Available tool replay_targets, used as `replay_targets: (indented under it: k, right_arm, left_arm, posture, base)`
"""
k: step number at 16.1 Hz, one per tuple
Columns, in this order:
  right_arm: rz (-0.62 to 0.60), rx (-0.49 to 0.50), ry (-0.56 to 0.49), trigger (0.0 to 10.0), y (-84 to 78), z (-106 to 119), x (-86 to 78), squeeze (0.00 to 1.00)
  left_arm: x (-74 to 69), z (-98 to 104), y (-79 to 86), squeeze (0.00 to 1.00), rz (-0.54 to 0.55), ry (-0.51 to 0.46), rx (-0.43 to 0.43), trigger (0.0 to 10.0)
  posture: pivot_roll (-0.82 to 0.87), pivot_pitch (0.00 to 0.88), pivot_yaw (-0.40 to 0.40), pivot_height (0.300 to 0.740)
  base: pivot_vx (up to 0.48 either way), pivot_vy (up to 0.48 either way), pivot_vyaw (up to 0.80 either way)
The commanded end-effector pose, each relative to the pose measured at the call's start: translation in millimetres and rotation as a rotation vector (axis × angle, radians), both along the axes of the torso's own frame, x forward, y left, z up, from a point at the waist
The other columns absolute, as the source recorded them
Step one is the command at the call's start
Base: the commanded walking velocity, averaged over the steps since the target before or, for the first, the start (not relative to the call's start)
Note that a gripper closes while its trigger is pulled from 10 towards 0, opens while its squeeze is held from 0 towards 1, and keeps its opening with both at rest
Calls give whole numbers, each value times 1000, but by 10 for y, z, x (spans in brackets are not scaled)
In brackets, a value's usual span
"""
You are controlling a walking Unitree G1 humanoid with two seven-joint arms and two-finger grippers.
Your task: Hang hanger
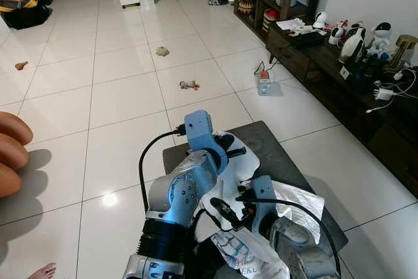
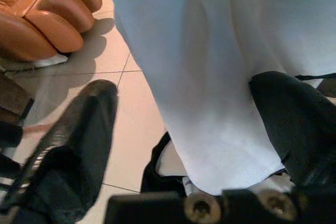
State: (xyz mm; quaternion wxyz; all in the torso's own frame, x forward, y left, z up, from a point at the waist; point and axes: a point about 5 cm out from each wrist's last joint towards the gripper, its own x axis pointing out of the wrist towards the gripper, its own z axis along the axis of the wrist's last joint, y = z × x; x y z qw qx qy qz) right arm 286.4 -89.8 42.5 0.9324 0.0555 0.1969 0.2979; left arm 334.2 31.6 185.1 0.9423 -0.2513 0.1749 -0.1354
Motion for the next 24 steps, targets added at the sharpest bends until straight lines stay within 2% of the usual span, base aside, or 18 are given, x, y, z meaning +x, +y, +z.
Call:
replay_targets:
  k: [1,11,17,20,24]
  right_arm:
    - [-14,-21,3,0,11,-28,-3,0]
    - [-129,-51,33,0,-26,-122,62,0]
    - [-137,-60,16,0,-102,-128,107,0]
    - [-126,-61,-7,0,-204,-63,141,0]
    - [-95,-63,-23,0,-257,1,150,0]
  left_arm:
    - [-133,334,-547,0,-125,-42,-148,10000]
    - [-127,371,-548,0,-126,-51,-164,10000]
    - [-133,353,-519,0,-127,-50,-159,10000]
    - [-120,344,-486,0,-120,-50,-150,10000]
    - [-113,328,-444,0,-114,-53,-135,10000]
  posture:
    - [-12,118,78,740]
    - [-3,115,74,740]
    - [-1,120,68,740]
    - [1,127,64,740]
    - [1,129,59,740]
  base:
    - [0,0,0]
    - [0,0,0]
    - [0,0,0]
    - [0,0,0]
    - [0,0,0]
